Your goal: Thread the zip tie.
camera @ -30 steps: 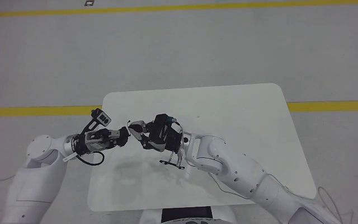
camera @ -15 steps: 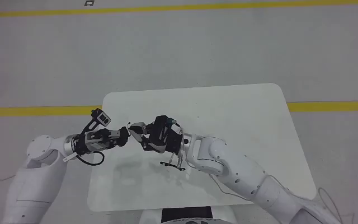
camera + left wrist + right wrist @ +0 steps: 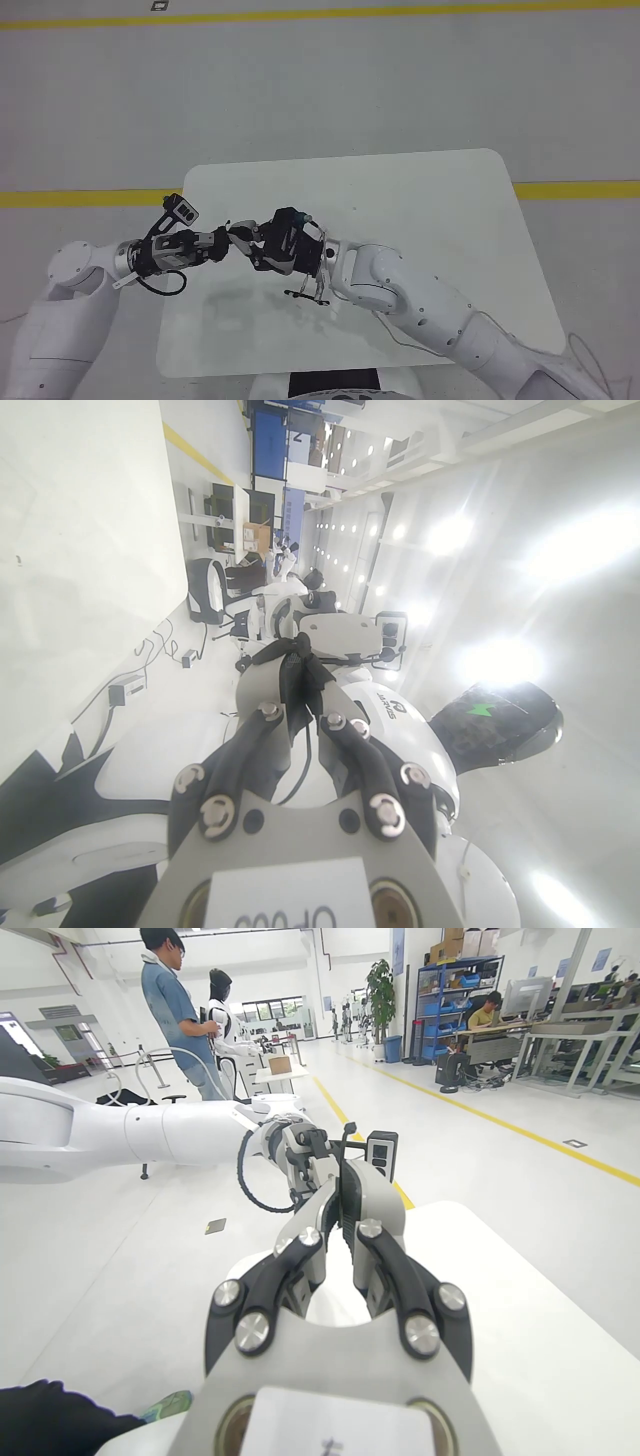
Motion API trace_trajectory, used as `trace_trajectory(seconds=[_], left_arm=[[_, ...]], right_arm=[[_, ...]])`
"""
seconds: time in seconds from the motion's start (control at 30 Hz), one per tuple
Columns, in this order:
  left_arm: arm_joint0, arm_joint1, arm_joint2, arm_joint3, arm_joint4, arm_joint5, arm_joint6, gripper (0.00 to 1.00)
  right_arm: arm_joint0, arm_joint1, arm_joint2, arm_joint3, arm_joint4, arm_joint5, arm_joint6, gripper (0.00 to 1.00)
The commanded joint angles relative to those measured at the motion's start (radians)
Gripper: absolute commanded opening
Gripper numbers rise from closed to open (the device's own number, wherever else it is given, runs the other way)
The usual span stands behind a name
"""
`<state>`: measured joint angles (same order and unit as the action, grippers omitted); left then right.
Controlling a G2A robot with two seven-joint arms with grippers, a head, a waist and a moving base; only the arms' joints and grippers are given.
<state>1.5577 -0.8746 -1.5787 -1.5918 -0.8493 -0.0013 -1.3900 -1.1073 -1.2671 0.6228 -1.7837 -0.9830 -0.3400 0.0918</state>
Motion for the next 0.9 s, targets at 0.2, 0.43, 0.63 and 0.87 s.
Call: trace_trajectory(seconds=[0.2,0.43,0.63,0.87], left_arm=[[0.000,0.000,0.000,0.000,0.000,0.000,0.000,0.00],[0.000,0.000,0.000,0.000,0.000,0.000,0.000,0.00],[0.000,0.000,0.000,0.000,0.000,0.000,0.000,0.00],[0.000,0.000,0.000,0.000,0.000,0.000,0.000,0.00]], right_arm=[[0.011,-0.003,-0.014,0.012,0.007,0.000,0.000,0.00],[0.009,-0.003,-0.011,0.016,0.014,0.000,0.001,0.00],[0.010,-0.003,-0.012,0.017,0.018,0.000,0.006,0.00],[0.001,-0.001,-0.004,0.017,0.016,0.000,0.013,0.00]])
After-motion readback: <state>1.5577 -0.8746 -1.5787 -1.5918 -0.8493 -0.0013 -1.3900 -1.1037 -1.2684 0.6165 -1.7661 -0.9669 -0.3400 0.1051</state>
